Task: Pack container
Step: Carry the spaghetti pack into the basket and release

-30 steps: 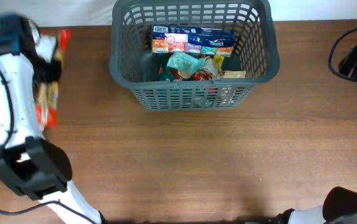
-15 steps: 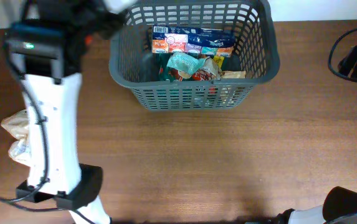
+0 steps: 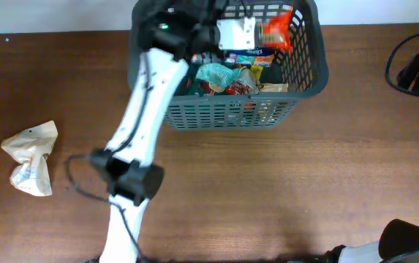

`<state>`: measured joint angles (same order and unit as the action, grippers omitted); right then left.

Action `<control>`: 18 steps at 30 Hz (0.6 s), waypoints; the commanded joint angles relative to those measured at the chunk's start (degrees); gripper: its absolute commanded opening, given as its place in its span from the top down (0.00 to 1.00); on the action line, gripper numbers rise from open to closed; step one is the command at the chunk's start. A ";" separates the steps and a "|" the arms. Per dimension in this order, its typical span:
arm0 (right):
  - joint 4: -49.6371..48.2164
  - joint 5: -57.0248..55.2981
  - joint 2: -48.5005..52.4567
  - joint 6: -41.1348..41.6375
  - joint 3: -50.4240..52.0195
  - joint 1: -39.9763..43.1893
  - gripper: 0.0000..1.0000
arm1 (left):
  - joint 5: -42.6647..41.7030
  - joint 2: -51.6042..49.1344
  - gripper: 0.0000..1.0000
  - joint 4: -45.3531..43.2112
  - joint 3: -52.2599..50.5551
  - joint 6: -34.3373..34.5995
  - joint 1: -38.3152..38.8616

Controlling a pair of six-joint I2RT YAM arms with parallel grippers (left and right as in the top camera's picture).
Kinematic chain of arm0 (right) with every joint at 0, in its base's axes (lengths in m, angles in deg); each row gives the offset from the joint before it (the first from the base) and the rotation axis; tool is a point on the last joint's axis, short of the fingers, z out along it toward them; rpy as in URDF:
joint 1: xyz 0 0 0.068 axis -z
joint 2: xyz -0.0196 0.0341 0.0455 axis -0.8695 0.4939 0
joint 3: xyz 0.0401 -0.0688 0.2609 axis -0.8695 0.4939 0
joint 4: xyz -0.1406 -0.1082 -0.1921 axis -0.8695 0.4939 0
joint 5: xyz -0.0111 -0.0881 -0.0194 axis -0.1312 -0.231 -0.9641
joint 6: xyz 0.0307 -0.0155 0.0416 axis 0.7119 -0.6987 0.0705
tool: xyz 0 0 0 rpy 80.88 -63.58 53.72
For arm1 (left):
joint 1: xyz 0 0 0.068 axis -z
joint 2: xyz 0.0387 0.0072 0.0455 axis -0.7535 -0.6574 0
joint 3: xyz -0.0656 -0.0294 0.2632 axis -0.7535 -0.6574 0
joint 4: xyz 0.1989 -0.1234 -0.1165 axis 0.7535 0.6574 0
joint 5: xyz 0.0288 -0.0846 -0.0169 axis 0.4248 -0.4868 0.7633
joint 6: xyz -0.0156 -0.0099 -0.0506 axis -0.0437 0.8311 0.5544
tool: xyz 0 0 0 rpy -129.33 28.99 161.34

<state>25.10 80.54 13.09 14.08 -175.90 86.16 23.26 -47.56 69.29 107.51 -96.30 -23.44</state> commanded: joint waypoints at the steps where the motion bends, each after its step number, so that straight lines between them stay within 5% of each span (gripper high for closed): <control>1: -0.02 0.50 -0.33 0.04 0.24 0.17 0.01 | -0.04 -2.27 0.98 -1.01 1.03 -0.33 0.57; 2: -0.02 0.52 -0.33 0.04 0.24 0.17 0.01 | -0.04 -3.19 0.98 -1.01 1.03 0.37 0.66; 4: -0.02 0.52 -0.33 0.04 0.24 0.17 0.01 | -0.02 -4.87 0.70 -1.01 1.03 2.40 0.76; 5: -0.02 0.50 -0.33 0.04 0.24 0.17 0.01 | -0.02 -5.14 0.65 -0.98 1.03 3.54 0.81; 13: -0.02 0.52 -0.33 0.04 0.24 0.17 0.01 | 17.31 -1.18 0.35 -0.79 2.40 18.10 1.55; 18: -0.02 0.52 -0.33 0.04 0.24 0.20 0.01 | 18.62 7.13 0.13 4.85 5.79 24.48 0.15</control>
<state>25.10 80.56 13.09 14.04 -175.90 86.16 37.90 -50.16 72.04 109.17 -79.16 -22.20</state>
